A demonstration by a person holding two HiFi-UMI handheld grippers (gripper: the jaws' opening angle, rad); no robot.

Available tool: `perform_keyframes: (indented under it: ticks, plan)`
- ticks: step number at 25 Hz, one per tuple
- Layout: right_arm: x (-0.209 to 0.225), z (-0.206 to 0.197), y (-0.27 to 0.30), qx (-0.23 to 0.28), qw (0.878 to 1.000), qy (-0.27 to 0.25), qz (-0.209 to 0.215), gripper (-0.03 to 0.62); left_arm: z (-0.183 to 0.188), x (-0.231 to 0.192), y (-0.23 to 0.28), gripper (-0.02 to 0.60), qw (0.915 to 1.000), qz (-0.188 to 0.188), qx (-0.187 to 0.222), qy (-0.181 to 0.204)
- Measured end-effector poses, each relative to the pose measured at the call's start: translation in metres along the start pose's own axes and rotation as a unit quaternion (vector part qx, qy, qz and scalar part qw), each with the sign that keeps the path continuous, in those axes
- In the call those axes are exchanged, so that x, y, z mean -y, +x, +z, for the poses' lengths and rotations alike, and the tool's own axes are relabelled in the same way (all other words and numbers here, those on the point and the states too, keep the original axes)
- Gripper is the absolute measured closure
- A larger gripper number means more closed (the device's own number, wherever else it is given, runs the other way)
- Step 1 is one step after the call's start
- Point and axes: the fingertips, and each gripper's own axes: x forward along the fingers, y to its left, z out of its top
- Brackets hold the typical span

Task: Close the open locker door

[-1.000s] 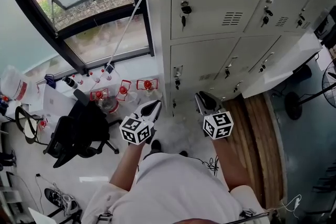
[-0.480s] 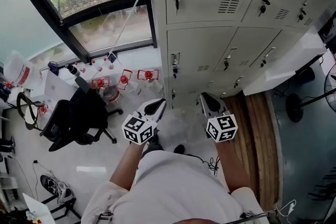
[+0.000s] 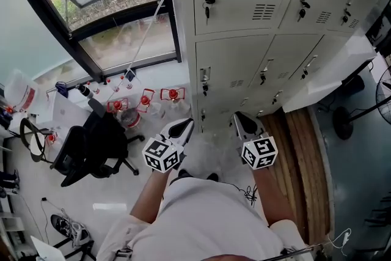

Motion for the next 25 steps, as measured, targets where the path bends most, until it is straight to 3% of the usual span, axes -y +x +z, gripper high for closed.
perform_keyframes:
  ticks: [7, 25]
  plan:
    - [-0.001, 0.02, 0.003, 0.01, 1.0, -0.005, -0.018, 0.58, 0.023, -0.011, 0.002, 0.566, 0.9995, -0.023, 0.005, 0.021]
    - [-0.008, 0.025, 0.011, 0.021, 0.999, 0.005, -0.029, 0.589, 0.033, -0.024, 0.005, 0.566, 0.9991, -0.039, 0.008, 0.014]
